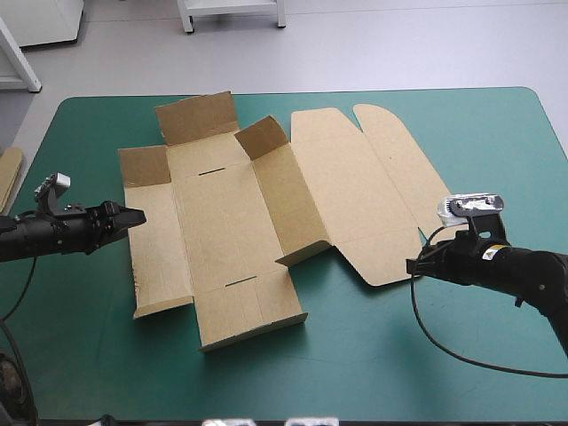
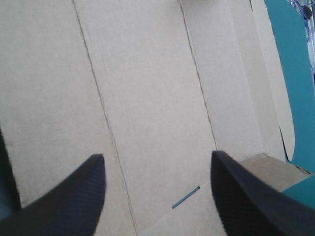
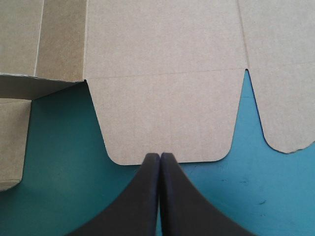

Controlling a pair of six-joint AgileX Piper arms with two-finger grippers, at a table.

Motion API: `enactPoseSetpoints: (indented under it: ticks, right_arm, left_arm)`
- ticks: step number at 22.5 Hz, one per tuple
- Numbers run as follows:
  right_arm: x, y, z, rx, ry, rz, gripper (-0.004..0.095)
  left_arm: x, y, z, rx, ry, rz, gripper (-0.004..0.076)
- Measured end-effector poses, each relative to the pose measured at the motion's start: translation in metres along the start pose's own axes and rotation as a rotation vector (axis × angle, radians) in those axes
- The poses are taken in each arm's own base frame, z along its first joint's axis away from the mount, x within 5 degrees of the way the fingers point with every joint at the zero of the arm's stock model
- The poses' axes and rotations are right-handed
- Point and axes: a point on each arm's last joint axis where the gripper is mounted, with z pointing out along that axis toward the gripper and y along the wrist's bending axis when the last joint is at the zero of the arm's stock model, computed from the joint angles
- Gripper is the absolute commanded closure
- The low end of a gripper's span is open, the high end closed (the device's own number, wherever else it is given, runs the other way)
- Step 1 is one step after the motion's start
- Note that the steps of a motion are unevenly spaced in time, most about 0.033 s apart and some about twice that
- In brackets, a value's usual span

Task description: Fold the box

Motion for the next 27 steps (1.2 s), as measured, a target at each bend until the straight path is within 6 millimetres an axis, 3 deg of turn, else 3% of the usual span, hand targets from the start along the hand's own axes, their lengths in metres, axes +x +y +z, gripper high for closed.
enactPoseSetpoints:
  ticks: [4,7,12,16,20,27]
  right_arm:
    - [0.0,0.0,0.0,0.0,0.001,0.0,0.0921]
    - [0.0,0.0,0.0,-0.001,0.001,0.001,0.0921]
    - [0.0,0.0,0.0,-0.002,0.004,0.002,0.0921]
    - [0.001,0.0,0.0,-0.003,0.008,0.005,0.0921]
    - [0.001,0.0,0.0,-0.004,0.016,0.012,0.0921]
    - [0.001,0.0,0.0,0.001,0.014,0.009,0.0921]
  left_arm:
    - [0.0,0.015,0.009,-0.018,0.047,-0.032,0.02]
    - [-0.001,0.04,0.018,-0.046,0.092,-0.091,0.02]
    - [-0.003,0.068,0.018,-0.072,0.081,-0.142,0.02]
    - [0.001,0.087,0.035,-0.011,0.141,-0.166,0.02]
    - [0.003,0.098,0.046,0.035,0.173,-0.176,0.0206]
    - [-0.002,0.099,0.057,0.096,0.137,-0.159,0.0209]
